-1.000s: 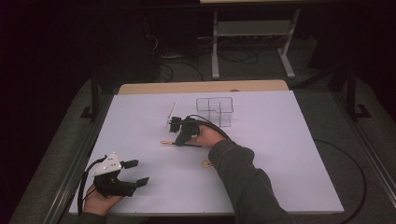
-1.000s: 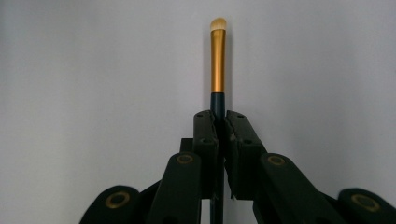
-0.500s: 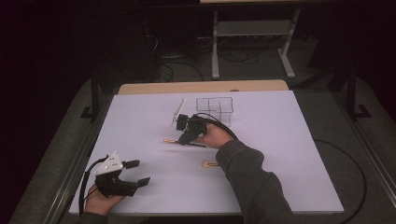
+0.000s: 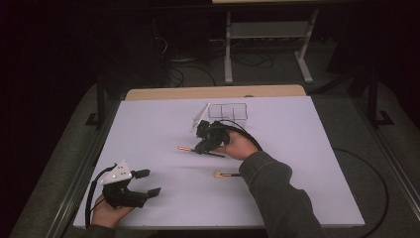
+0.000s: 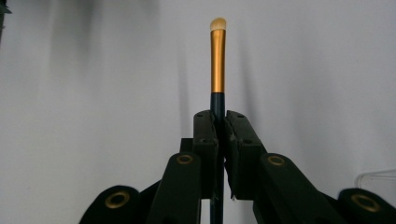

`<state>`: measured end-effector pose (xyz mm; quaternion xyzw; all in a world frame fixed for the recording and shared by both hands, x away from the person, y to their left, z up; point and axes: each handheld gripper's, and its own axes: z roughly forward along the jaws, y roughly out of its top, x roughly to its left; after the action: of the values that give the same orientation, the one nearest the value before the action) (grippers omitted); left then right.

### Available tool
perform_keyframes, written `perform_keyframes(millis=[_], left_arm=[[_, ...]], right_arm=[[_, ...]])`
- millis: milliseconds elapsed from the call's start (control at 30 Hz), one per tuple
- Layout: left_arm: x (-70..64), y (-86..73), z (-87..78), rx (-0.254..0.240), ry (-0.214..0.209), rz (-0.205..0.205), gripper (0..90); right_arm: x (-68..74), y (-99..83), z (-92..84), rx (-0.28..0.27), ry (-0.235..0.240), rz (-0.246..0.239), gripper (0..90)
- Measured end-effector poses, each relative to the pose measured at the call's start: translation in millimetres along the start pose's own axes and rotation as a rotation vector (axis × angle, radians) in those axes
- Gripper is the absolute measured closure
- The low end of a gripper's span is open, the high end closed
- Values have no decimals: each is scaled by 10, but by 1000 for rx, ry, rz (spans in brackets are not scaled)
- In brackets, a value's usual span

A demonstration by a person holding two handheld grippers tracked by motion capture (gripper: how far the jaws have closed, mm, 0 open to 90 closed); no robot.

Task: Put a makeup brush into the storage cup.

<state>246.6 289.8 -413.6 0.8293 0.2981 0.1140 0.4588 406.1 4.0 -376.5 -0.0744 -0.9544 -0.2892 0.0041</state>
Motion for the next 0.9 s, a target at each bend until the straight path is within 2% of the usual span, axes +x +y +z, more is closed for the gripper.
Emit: perform_keyframes(millis=[200, 300, 433, 567, 700, 833, 900], left_arm=[[8, 8, 19, 10, -5, 6, 230], [-9, 25, 27, 17, 2, 23, 229], [-9, 48, 43, 15, -8, 22, 230], [-25, 79, 69, 20, -25, 17, 229], [-34, 112, 106, 35, -41, 26, 229], [-46, 136, 155, 34, -57, 6, 230], [-41, 150, 164, 41, -60, 15, 231]], right_arm=[[71, -59, -81, -20, 3, -15, 828], [103, -79, -120, -26, 5, -17, 828], [137, -96, -181, -35, 5, -24, 828], [180, -126, -239, -63, 19, -12, 828], [209, -186, -283, -70, 19, -15, 828], [232, -262, -333, -84, 20, -7, 828], [241, -298, -358, -90, 18, -6, 828]])
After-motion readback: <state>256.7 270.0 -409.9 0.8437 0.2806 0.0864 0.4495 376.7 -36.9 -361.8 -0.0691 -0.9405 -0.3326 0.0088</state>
